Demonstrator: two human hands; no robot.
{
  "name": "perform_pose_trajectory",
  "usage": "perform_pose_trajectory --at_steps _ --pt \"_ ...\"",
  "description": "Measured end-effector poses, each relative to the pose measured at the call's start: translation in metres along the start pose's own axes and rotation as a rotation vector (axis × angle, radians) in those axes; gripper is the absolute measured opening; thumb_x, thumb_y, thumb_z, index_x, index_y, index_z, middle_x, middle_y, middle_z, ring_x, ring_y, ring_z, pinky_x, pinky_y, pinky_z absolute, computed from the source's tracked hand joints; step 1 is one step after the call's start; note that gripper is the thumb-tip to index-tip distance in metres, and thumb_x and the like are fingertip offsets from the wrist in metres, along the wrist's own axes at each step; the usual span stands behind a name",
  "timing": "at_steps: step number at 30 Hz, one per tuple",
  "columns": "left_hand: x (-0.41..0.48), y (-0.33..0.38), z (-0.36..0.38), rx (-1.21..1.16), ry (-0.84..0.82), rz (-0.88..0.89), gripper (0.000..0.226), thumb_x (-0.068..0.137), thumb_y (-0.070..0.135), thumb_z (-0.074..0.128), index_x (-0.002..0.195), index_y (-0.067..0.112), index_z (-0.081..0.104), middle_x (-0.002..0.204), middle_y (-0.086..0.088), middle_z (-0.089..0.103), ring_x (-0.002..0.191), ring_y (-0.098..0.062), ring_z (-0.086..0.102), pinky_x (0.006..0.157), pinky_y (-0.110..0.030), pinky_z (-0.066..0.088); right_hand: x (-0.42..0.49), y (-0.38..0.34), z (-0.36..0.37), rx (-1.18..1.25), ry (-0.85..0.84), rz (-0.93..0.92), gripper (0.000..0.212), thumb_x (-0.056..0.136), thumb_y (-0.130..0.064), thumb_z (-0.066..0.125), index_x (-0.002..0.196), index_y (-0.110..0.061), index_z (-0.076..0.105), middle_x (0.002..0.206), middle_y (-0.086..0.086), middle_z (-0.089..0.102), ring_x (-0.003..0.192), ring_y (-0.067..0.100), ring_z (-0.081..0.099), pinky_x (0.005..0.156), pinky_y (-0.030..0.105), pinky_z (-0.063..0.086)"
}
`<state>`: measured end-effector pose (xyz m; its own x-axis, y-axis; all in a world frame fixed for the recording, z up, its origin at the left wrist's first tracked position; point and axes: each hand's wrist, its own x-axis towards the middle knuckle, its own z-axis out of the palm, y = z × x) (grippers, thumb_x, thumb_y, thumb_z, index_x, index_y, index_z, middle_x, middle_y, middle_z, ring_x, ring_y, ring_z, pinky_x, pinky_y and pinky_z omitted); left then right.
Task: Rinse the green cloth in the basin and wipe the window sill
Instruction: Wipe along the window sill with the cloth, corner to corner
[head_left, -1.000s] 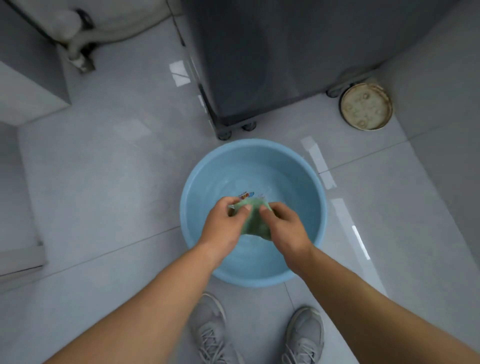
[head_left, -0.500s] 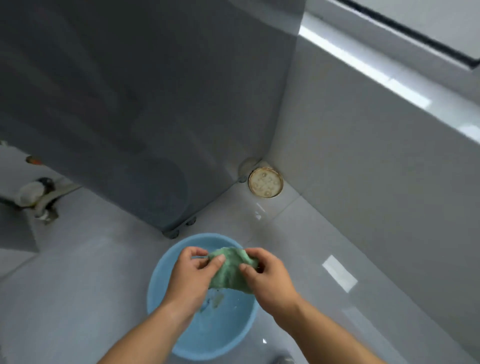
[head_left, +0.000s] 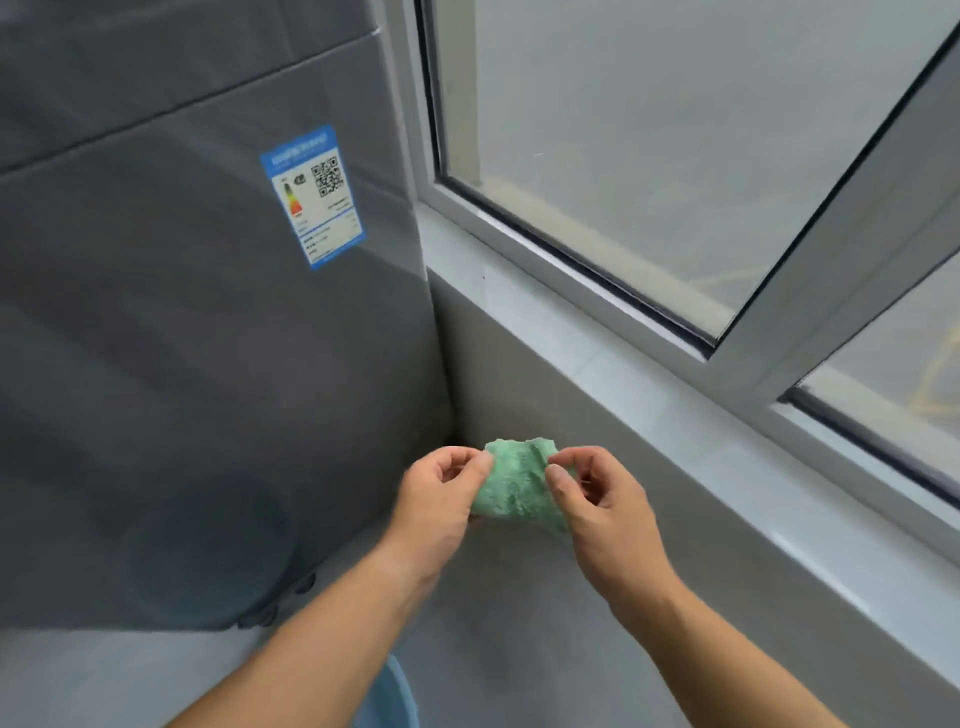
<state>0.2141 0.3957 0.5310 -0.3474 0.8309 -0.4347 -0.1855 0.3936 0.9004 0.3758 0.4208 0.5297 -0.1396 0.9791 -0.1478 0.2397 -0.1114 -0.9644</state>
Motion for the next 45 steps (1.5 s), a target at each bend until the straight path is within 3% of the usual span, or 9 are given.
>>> perform_pose_trajectory --at_steps 5,11,16,21,26,28,33,37,45 --pt "0.06 0.046 0.058 0.022 0.006 0.031 0.016 0.097 0.016 0.056 0.095 0.02 0.071 0.1 -0.001 0.074 0.095 -0.017 0.067 0.075 -0.033 0.057 0.091 -0.028 -0.04 0.017 -0.062 -0.006 0.015 0.098 -0.024 0.055 0.098 -0.031 0.069 0.091 -0.016 0.073 0.08 -0.005 0.064 0.069 0.011 0.046" --pt "0.131 0.073 0.076 0.173 -0.024 0.08 0.034 0.097 0.024 0.052 0.129 0.016 0.063 0.127 0.001 0.067 0.119 -0.014 0.06 0.106 -0.04 0.046 0.172 -0.033 -0.033 -0.182 -0.146 -0.051 0.034 0.1 -0.024 0.05 0.133 -0.019 0.056 0.13 -0.001 0.053 0.113 0.007 0.054 0.105 0.032 0.042" --pt "0.189 0.09 0.065 0.234 -0.017 0.143 0.041 0.098 0.021 0.051 0.138 0.011 0.055 0.142 -0.003 0.057 0.133 -0.016 0.05 0.116 -0.04 0.034 0.207 -0.036 -0.012 -0.457 -0.209 -0.215 0.045 0.094 -0.018 0.059 0.139 -0.011 0.052 0.151 0.01 0.032 0.138 0.018 0.037 0.107 0.011 0.029" --pt "0.225 0.093 0.05 0.349 -0.013 0.267 0.049 0.102 0.026 0.044 0.149 0.02 0.037 0.16 0.006 0.027 0.145 -0.002 0.021 0.113 -0.01 0.019 0.226 -0.036 -0.001 -0.905 -0.181 -0.621 0.035 0.087 -0.021 0.055 0.119 -0.013 0.066 0.144 0.018 0.05 0.128 0.035 0.048 0.106 0.045 0.043" --pt "0.238 0.08 0.037 0.467 -0.041 0.328 0.051 0.105 0.036 0.032 0.154 0.025 0.023 0.161 0.015 0.018 0.145 0.009 0.006 0.115 -0.012 0.004 0.262 -0.034 0.016 -1.116 -0.558 -0.535 0.063 0.098 -0.04 0.029 0.156 -0.017 0.019 0.166 0.001 0.007 0.152 0.015 -0.006 0.124 0.037 0.005" --pt "0.237 0.078 0.035 0.501 -0.062 0.363 0.052 0.105 0.036 0.029 0.155 0.026 0.019 0.159 0.02 0.014 0.144 0.014 0.002 0.112 -0.006 0.001 0.275 -0.035 0.015 -1.047 -0.632 -0.432 0.06 0.102 -0.041 0.023 0.157 -0.024 0.006 0.165 -0.01 -0.008 0.147 0.002 -0.02 0.123 0.031 -0.004" --pt "0.237 0.067 0.023 0.884 -0.092 0.499 0.064 0.1 0.034 0.027 0.157 0.019 0.003 0.16 0.016 -0.012 0.144 0.009 -0.019 0.12 -0.019 -0.008 0.299 -0.067 0.026 -0.571 -0.695 -0.061 0.054 0.101 -0.05 0.018 0.153 -0.032 0.019 0.16 -0.024 0.004 0.143 -0.013 -0.007 0.113 0.011 -0.004" --pt "0.232 0.063 0.029 1.199 -0.038 0.517 0.077 0.094 0.051 0.019 0.155 0.013 -0.008 0.161 -0.001 -0.024 0.145 -0.007 -0.032 0.119 -0.031 -0.017 0.32 -0.084 0.044 -0.496 -0.751 -0.013 0.056 0.103 -0.048 0.02 0.154 -0.026 0.021 0.163 -0.018 0.005 0.144 -0.009 -0.005 0.114 0.016 -0.002" --pt "0.24 0.06 0.05 1.326 -0.126 0.596 0.075 0.095 0.062 0.014 0.157 0.022 0.001 0.163 -0.005 -0.019 0.149 -0.021 -0.026 0.117 -0.038 -0.02 0.386 -0.11 0.116 -0.563 -0.808 -0.095 0.06 0.102 -0.054 0.018 0.155 -0.026 0.017 0.165 -0.009 0.005 0.148 0.003 -0.004 0.111 0.02 -0.005"
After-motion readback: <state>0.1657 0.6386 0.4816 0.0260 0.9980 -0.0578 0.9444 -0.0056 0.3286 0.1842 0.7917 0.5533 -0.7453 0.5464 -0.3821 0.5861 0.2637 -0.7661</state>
